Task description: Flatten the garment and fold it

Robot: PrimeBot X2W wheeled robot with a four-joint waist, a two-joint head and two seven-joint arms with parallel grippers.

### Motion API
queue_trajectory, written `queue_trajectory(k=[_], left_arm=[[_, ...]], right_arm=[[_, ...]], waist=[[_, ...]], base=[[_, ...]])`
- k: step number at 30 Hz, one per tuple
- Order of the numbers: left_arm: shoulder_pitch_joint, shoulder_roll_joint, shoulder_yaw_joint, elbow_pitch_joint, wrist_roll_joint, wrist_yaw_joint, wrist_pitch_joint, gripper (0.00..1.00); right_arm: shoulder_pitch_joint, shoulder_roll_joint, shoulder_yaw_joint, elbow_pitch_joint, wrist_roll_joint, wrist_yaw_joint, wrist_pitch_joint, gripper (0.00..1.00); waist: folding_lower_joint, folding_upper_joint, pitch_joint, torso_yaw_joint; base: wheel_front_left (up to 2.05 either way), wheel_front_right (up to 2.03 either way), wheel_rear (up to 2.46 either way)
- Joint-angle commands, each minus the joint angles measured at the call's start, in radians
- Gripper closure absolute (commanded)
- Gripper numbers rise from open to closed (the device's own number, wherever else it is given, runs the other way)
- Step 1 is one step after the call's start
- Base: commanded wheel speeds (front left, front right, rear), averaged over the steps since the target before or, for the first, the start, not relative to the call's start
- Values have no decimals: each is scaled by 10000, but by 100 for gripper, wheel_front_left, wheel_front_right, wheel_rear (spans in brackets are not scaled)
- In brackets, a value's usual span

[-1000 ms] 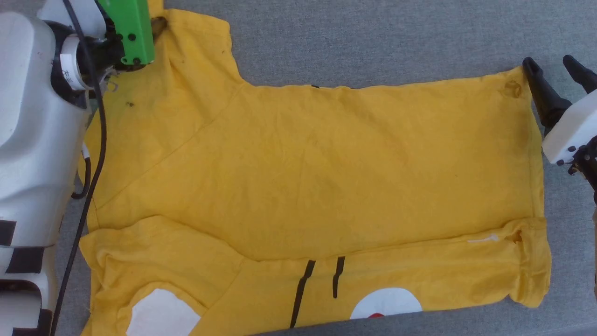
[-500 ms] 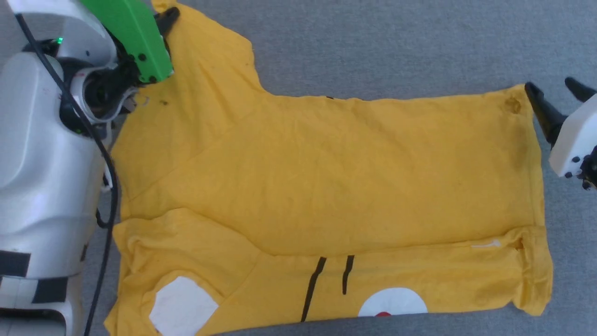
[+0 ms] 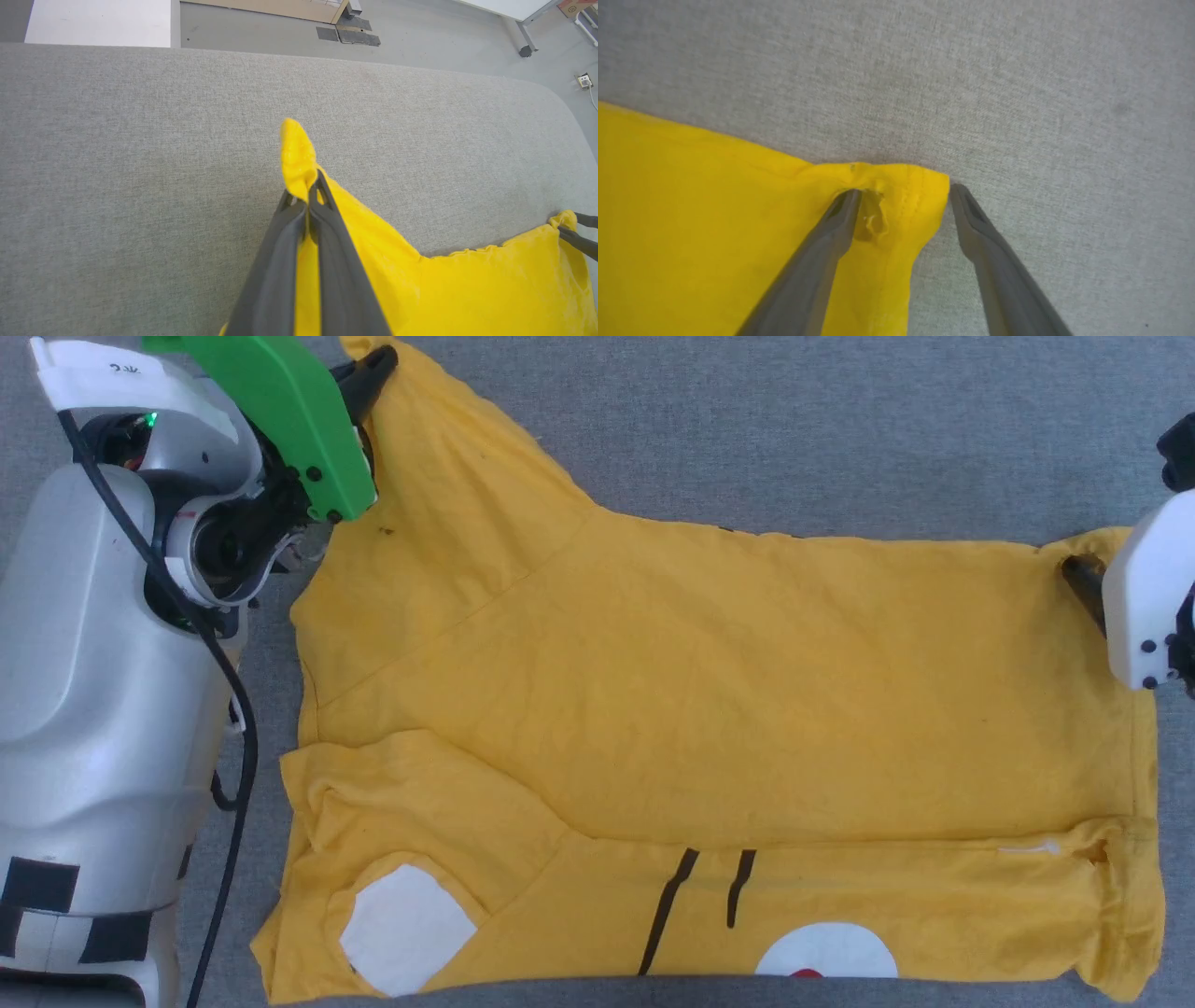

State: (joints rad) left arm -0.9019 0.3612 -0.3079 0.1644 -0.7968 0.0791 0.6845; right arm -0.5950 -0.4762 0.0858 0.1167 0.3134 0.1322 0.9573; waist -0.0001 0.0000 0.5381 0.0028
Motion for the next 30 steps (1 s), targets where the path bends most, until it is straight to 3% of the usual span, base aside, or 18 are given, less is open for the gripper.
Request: queue_trajectory(k=[1,7,15,21,30], left_arm=[[139,-24,-9,-24,-77,-76,-85,100],[426,-109,108,23,-314,-289,-420,100],[1823,77,692,-754,-1055,-587,-879,100],[3742,225,1244,-1827,-1478,-298,-1268,100],[7024,-52,1656,-2916,-1977,153,-1873,100]], right_arm=[[142,87,150,322,84,-15,173,100],[77,227,-374,150,462,-15,-242,100],[1015,625,-1246,-9,608,-15,-1519,100],[2188,1027,-1625,124,648,-15,-1993,100],[3664,1490,-1804,200,740,-15,-2115,100]], waist=[[1,0,27,49],[1,0,-432,69],[1,0,-1931,56],[1,0,-2898,91],[1,0,-3686,146]], base=[[0,0,0],[0,0,0],[0,0,0],[0,0,0],[0,0,0]])
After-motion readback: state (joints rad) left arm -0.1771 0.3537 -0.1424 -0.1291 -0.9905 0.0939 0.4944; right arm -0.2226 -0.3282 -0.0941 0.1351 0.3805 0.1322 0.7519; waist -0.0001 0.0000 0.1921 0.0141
